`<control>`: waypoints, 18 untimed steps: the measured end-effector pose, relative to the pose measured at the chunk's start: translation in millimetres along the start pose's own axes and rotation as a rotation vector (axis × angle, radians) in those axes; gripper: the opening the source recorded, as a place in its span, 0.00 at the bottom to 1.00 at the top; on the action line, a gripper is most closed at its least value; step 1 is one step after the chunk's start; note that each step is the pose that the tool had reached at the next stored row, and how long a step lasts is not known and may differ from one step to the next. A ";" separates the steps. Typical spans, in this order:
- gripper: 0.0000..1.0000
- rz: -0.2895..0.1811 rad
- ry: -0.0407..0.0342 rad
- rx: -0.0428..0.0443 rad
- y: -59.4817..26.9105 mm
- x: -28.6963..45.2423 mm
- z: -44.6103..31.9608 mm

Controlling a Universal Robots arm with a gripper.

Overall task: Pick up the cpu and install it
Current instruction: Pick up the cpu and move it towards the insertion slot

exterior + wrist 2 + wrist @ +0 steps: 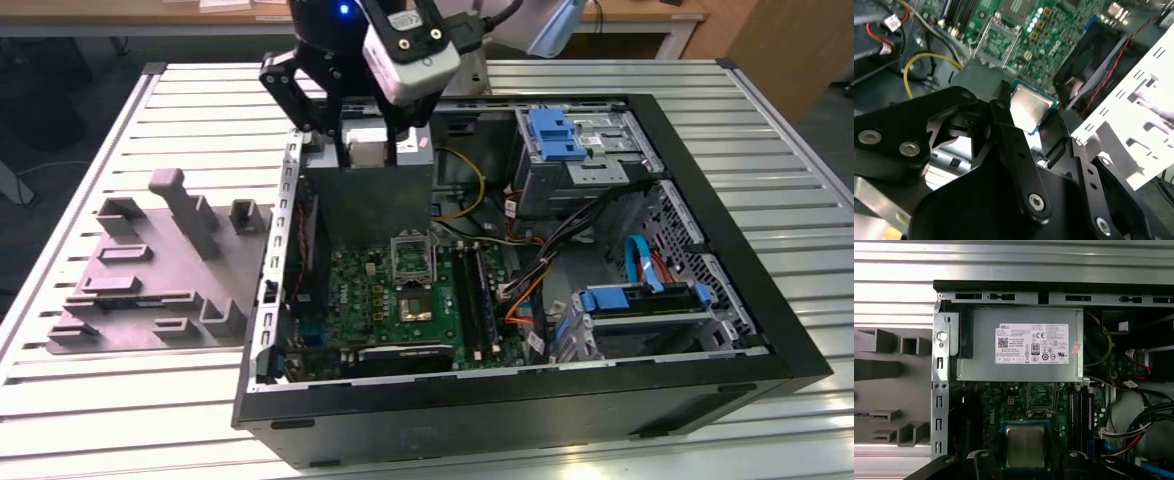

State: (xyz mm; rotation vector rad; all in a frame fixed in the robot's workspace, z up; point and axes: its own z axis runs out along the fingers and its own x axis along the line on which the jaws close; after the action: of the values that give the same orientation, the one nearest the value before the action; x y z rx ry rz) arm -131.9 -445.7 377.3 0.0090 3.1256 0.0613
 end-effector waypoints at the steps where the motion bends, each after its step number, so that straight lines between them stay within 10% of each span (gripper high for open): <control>1: 0.47 0.000 0.0000 0.0000 -1.3 -1.6 0.5; 18: 0.47 0.001 0.0005 0.0001 -3.2 -41.1 8.5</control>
State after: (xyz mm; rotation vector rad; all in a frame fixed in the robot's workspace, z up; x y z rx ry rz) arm -90.7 -448.9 369.3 0.0103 3.1261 0.0611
